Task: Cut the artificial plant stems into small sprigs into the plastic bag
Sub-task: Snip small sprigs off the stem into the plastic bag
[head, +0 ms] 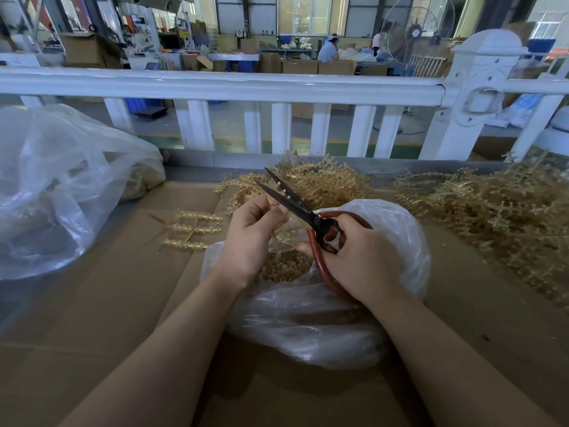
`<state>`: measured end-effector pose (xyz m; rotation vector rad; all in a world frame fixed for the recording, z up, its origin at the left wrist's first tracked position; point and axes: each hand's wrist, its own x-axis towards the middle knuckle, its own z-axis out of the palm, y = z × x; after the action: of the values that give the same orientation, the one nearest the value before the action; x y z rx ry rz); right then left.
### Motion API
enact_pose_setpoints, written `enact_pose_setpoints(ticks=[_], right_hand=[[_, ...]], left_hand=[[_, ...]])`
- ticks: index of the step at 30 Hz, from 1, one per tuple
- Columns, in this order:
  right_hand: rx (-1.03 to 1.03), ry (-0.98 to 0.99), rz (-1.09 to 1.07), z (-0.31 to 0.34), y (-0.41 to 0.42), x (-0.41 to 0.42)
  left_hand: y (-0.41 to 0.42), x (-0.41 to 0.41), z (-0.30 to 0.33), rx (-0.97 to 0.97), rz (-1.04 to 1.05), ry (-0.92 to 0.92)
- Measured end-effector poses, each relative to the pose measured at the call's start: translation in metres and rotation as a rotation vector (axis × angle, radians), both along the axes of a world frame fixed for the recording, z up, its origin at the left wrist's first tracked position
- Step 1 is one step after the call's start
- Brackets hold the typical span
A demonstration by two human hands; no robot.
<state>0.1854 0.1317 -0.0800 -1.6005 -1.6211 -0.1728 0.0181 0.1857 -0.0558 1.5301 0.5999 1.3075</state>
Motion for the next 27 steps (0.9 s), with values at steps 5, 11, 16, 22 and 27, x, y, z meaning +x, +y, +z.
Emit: enact_pose_setpoints(ticks=[5, 11, 16, 22, 27], right_hand=[[0.005, 0.01, 0.009, 0.0006, -0.0004, -0.0004], [0.001, 0.008, 0.006, 0.0004, 0.0003, 0.0004], [0.005, 0.005, -0.002, 0.0003, 0.0007, 0.0009], [-0.02, 0.011, 0.018, -0.0032, 0.0031, 0.004], [-0.019, 0.004, 0.011, -0.0012, 0.0023, 0.002]], left_hand=[[-0.0012, 0.0005, -0.0007, -0.001, -0.013, 0.019], [-0.0002, 0.0003, -0.0027, -0.057, -0.003, -0.063], [0.0013, -0.0002, -0.0046, -0.058, 0.029, -0.155], [0.0029, 0.0008, -0.0038, 0.031, 0.129, -0.068], [0.0022, 0.0002, -0.0041, 0.082, 0.146, 0.002]])
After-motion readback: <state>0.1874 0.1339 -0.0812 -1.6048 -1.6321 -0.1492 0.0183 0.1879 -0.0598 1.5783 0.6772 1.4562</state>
